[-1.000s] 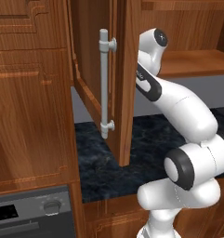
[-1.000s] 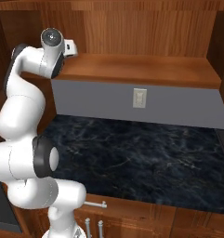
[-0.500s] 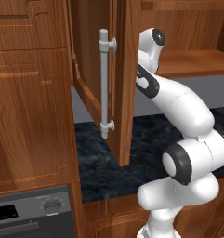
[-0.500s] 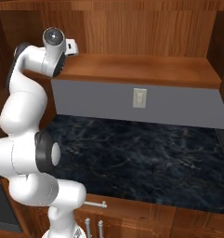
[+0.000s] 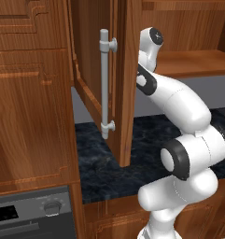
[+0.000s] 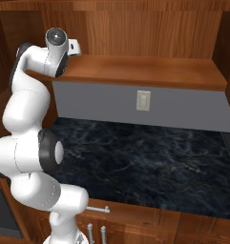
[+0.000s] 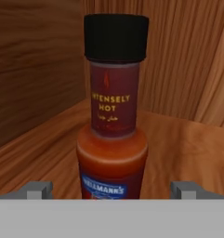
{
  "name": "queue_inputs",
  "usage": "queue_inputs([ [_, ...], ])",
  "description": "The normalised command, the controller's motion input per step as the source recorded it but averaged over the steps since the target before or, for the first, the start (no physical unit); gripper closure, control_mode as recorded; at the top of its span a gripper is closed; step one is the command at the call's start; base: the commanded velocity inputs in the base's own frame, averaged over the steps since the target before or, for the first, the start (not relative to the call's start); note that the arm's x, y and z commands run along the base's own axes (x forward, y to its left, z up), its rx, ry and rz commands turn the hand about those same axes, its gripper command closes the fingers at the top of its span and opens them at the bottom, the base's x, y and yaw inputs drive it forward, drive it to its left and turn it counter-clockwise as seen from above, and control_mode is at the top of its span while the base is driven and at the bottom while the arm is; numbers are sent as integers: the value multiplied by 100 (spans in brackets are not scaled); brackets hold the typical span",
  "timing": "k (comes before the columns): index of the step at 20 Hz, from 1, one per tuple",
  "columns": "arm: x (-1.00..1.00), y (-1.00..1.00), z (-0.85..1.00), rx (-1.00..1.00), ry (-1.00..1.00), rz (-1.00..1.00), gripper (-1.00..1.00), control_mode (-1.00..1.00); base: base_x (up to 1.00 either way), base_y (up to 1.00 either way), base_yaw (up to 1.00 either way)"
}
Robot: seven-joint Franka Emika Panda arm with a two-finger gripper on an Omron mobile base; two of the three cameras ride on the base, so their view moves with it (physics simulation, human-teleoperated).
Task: Take 2 condiments from the cabinet and move them on the counter near the stove.Make sure the condiments are lined up with each other, next to each other.
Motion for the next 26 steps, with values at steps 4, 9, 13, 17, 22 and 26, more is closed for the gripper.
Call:
queue_inputs([
  [4, 12, 0, 0, 0, 0, 0, -100, -100, 0, 0, 0],
  [9, 15, 0, 0, 0, 0, 0, -100, -100, 0, 0, 0],
  [13, 16, 0, 0, 0, 0, 0, -100, -100, 0, 0, 0],
  [17, 13, 0, 0, 0, 0, 0, -100, -100, 0, 0, 0],
  [22, 9, 0, 0, 0, 0, 0, -100, -100, 0, 0, 0],
  [26, 1, 0, 0, 0, 0, 0, 100, -100, 0, 0, 0],
])
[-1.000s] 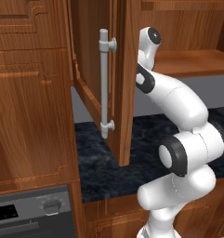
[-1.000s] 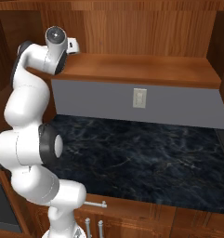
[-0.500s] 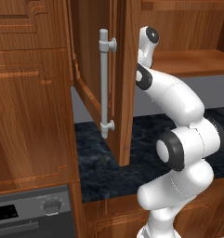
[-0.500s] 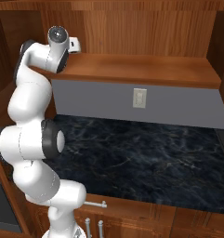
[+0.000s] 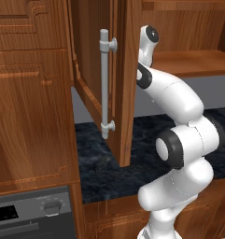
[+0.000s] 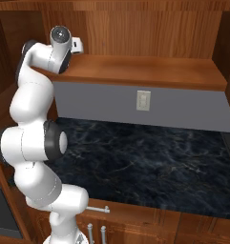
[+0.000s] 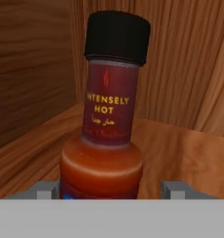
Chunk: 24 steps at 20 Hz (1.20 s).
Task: Take 2 condiments from the cabinet and move them on the counter near the stove.Make sure the condiments are lined up with each other, next to each other.
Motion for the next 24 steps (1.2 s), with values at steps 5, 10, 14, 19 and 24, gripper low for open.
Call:
queue_inputs([
  [5, 0, 0, 0, 0, 0, 0, 100, -100, 0, 0, 0],
  [10, 0, 0, 0, 0, 0, 0, 100, -100, 0, 0, 0],
  [14, 0, 0, 0, 0, -3, 0, 100, -100, 0, 0, 0],
  [19, -15, 0, 0, 0, -11, 0, 100, -100, 0, 0, 0],
  [24, -49, -2, 0, 0, -15, 0, 100, -100, 0, 0, 0],
])
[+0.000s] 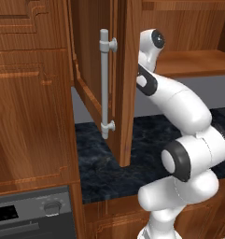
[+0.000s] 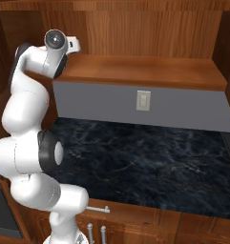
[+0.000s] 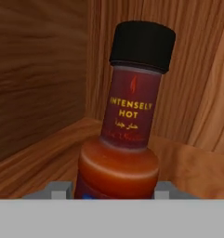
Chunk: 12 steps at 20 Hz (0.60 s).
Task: Take 2 condiments from the cabinet and move them on the counter near the stove.Make sure the condiments are lined up with each other, next to each other.
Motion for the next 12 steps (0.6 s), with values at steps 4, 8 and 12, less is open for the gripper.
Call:
queue_inputs([
  [4, -87, -23, 5, 0, -14, 1, 100, -100, 0, 0, 0],
  [8, -100, -56, 42, 0, -6, 0, 100, -100, 0, 0, 0],
  [12, -100, -63, 52, 0, 0, 0, 100, -100, 0, 0, 0],
])
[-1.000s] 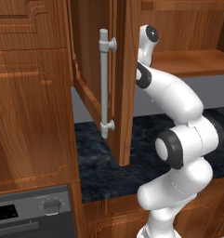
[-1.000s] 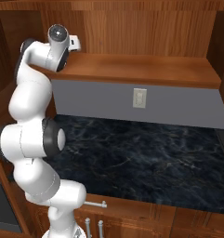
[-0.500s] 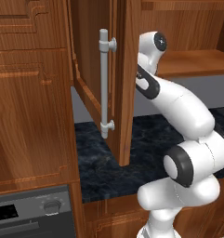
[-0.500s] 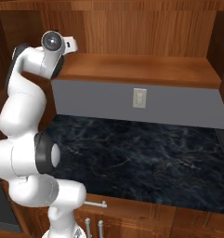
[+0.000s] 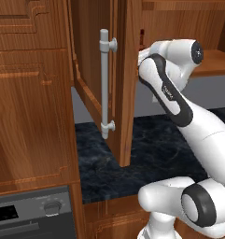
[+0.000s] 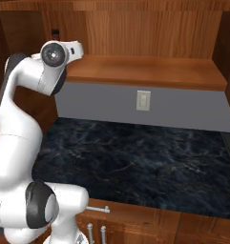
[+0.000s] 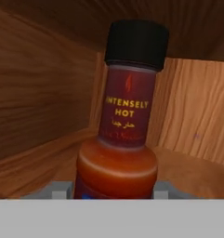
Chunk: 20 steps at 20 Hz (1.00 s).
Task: Take 2 condiments from the cabinet and move them on the counter near the stove.Make sure the condiments are lined up with each other, next to each other.
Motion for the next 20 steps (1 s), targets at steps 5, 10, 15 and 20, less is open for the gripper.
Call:
queue_inputs([
  [5, -100, -38, 9, 0, -2, 4, 100, -100, 0, 0, 0],
  [10, -100, -11, 0, -2, 0, 10, 100, -100, 0, 0, 0],
  [15, -100, -1, -16, -2, -3, 8, 100, -100, 0, 0, 0],
  [20, -88, 0, -21, -2, -8, 1, 100, -100, 0, 0, 0],
])
